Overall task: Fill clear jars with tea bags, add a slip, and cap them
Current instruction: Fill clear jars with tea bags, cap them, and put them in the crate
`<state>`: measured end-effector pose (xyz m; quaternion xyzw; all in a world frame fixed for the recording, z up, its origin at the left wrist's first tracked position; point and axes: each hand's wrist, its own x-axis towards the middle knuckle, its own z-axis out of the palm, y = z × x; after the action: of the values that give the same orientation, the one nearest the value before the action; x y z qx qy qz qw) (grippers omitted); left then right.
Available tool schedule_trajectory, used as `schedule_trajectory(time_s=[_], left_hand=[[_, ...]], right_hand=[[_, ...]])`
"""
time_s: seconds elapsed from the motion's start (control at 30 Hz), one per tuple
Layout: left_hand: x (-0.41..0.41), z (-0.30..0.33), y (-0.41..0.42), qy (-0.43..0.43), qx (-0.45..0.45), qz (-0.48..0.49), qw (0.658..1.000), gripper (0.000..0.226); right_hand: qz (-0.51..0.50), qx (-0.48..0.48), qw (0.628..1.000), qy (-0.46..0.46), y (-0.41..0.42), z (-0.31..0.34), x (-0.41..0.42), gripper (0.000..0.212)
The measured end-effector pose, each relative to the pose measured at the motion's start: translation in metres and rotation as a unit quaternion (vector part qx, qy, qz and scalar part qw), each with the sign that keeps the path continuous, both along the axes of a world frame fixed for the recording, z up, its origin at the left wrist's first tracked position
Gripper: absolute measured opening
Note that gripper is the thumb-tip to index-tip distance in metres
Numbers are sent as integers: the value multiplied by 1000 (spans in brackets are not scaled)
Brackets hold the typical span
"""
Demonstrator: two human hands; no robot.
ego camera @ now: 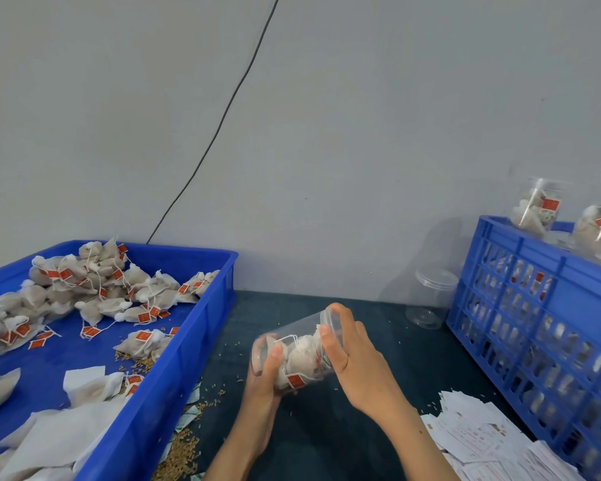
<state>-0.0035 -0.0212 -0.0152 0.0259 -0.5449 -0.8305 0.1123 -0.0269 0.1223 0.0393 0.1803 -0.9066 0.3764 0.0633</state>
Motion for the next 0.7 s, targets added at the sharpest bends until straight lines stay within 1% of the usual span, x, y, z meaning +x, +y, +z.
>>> schedule_trajectory(time_s=[0.07, 0.1, 0.13, 0.2, 0.23, 0.3, 0.37, 0.43, 0.47, 0.5, 0.53, 0.6, 0.67, 0.7], left_hand=[[1, 2, 0, 7, -5, 5, 1000, 67], [2, 3, 0, 10, -4, 8, 1000, 65], [2, 6, 0, 14, 5, 10, 1000, 64], [4, 11, 3, 6, 66, 0, 998, 62], [5, 15, 4, -8, 110, -10, 994, 61], [7, 25, 5, -28, 195, -49, 979, 60], [6, 34, 6, -31, 255, -111, 960, 55], [7, 42, 8, -46, 294, -172, 939, 57], [8, 46, 8, -55, 293, -195, 934, 60], [8, 49, 9, -65, 275, -211, 936, 63], [8, 54, 10, -76, 238, -220, 943, 65], [12, 66, 15, -84, 109, -216, 967, 64], [18, 80, 21, -59, -27, -176, 982, 56], [19, 86, 23, -34, -77, -132, 988, 49]], right_hand=[[-5, -53, 998, -33, -3, 3, -1, 61], [-1, -102, 993, -55, -5, 6, -1, 66], [7, -156, 984, -81, -7, 8, 0, 74], [24, -240, 961, -133, -10, 13, 4, 93], [32, -263, 953, -149, -11, 16, 7, 97], [46, -286, 942, -169, -12, 20, 10, 96], [49, -310, 931, -185, -11, 24, 11, 93], [51, -333, 924, -181, -7, 30, 15, 86], [51, -339, 923, -173, -4, 34, 17, 81], [45, -344, 923, -165, -1, 39, 18, 77], [38, -348, 923, -158, 4, 43, 20, 73], [26, -356, 924, -141, 15, 52, 23, 73], [12, -363, 923, -129, 29, 60, 27, 72], [6, -365, 923, -123, 35, 64, 29, 69]])
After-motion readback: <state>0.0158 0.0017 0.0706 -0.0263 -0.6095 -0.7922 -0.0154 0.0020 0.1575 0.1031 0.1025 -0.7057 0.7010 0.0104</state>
